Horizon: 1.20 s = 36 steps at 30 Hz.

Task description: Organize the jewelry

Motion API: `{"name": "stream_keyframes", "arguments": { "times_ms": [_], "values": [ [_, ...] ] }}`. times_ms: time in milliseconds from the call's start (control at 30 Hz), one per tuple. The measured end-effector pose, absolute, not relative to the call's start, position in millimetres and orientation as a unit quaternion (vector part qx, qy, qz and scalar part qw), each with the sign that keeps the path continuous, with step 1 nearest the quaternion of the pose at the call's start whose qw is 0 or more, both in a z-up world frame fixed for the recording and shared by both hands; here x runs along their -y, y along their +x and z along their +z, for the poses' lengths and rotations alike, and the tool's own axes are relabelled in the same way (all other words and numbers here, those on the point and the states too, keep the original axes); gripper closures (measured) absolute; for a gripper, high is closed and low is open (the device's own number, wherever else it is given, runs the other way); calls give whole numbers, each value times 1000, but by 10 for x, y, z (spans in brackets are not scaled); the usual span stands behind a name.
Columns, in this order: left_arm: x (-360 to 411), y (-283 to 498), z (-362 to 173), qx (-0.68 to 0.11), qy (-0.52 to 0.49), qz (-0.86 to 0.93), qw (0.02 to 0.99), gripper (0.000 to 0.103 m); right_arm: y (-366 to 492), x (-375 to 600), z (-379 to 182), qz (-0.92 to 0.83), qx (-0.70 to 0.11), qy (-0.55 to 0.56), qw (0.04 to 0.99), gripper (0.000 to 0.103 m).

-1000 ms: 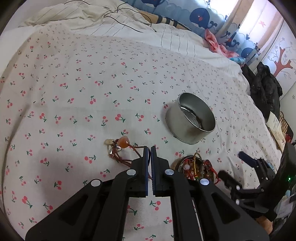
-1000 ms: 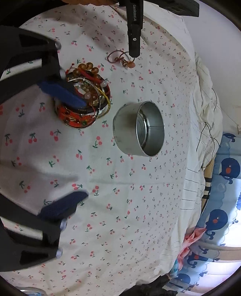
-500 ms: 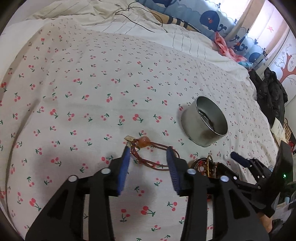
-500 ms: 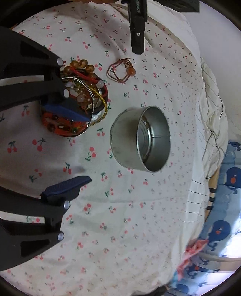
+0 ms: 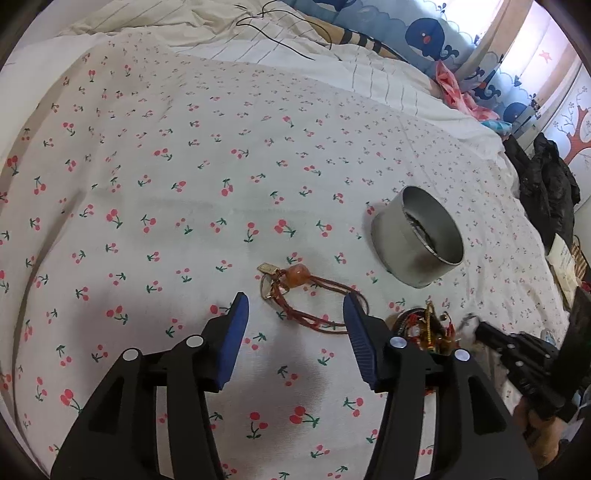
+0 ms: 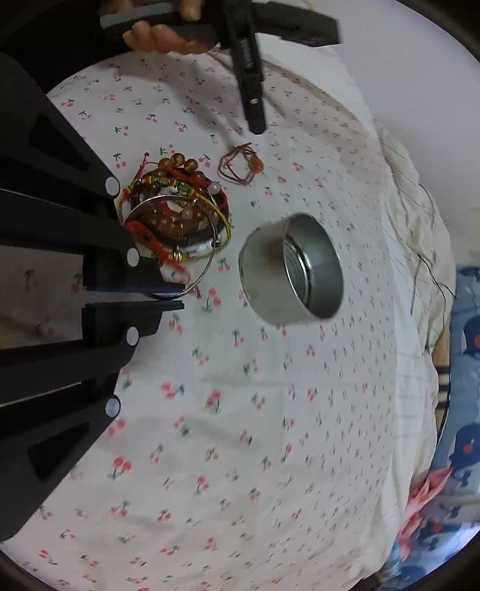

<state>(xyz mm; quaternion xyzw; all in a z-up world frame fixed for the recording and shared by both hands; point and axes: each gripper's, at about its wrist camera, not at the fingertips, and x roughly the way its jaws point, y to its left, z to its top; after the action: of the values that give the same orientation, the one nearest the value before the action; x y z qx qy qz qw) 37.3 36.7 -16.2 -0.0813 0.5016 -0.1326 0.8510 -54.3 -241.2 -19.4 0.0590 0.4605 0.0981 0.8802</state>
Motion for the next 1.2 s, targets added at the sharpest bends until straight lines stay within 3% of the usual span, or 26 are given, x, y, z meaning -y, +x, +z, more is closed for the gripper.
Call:
{"name": "stream_keyframes", "arguments": {
  "times_ms": [333, 433, 467, 500, 533, 567, 733, 1000, 1200],
  "values": [
    [-395, 558, -487, -530, -81, -83, 840, 31, -487, 2550, -254, 65, -472, 60, 877, 98],
    [-259, 597, -570, -529, -48, -76, 844, 27, -428, 2603, -382, 54, -490, 69, 867, 91],
    [-194, 595, -586, -524, -27, -77, 848, 34, -414, 2610, -410, 53, -493, 69, 865, 90],
    [-155, 588, -592, -523, -14, -79, 849, 56, -398, 2599, -440, 55, -497, 67, 863, 90],
    [-128, 578, -583, -519, -4, -81, 851, 66, -394, 2584, -450, 56, -499, 63, 863, 90],
    [-128, 573, -566, -519, -5, -89, 850, 85, -392, 2563, -453, 58, -500, 57, 862, 90],
    [-163, 514, -402, -506, -30, -125, 853, 85, -444, 2446, -382, 67, -489, 32, 869, 99],
    [-163, 256, 167, -442, -58, -193, 874, 85, -573, 2577, 115, 96, -414, 110, 899, 99],
    [172, 292, 447, -428, -81, -246, 866, 85, -461, 2517, 441, 82, -380, 98, 916, 99]
  ]
}}
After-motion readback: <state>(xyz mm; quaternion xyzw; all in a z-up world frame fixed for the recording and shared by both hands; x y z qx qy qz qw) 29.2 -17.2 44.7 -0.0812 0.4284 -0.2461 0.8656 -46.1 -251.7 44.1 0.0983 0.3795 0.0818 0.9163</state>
